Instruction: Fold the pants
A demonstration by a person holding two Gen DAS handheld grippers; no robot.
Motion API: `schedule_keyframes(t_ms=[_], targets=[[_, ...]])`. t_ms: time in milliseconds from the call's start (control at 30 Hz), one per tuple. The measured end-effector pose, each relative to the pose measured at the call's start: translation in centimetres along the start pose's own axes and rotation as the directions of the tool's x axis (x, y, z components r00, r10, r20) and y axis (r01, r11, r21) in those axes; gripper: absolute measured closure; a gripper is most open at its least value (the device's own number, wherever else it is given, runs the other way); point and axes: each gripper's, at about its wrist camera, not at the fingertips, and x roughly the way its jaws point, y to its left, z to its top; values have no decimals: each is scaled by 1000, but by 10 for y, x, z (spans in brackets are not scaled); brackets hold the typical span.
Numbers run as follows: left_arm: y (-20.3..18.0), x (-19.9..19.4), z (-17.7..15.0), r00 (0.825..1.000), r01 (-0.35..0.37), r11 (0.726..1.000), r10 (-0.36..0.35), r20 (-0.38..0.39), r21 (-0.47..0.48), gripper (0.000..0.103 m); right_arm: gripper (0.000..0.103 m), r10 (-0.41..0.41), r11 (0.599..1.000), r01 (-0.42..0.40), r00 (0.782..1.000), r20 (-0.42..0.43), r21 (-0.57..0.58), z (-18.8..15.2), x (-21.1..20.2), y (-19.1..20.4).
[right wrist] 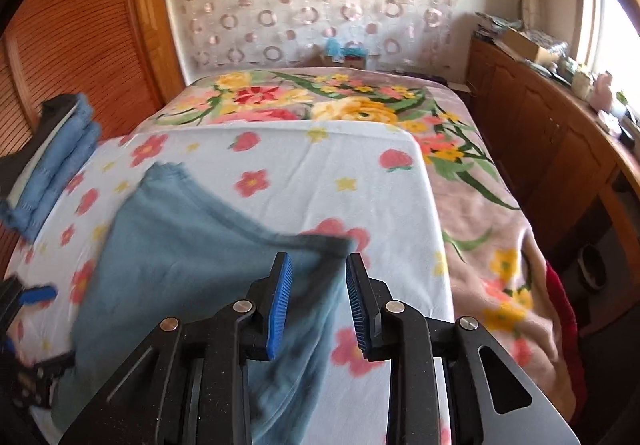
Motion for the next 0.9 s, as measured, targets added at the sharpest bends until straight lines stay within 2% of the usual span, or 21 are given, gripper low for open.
schedule_keyframes(t_ms=[233, 533, 900], targets=[[6, 3, 0, 999, 33, 999, -34, -18, -27, 12, 70, 45, 996, -46, 999, -7, -77, -49, -38, 21], [4, 6, 1, 999, 37, 999, -38, -35, -17, 2, 70, 67, 996, -66, 998, 13, -66, -100, -92, 25], [4, -5, 0, 999, 23, 999, -24, -26, -41, 1, 70, 87, 996, -87, 996, -7, 11, -126, -113, 24]])
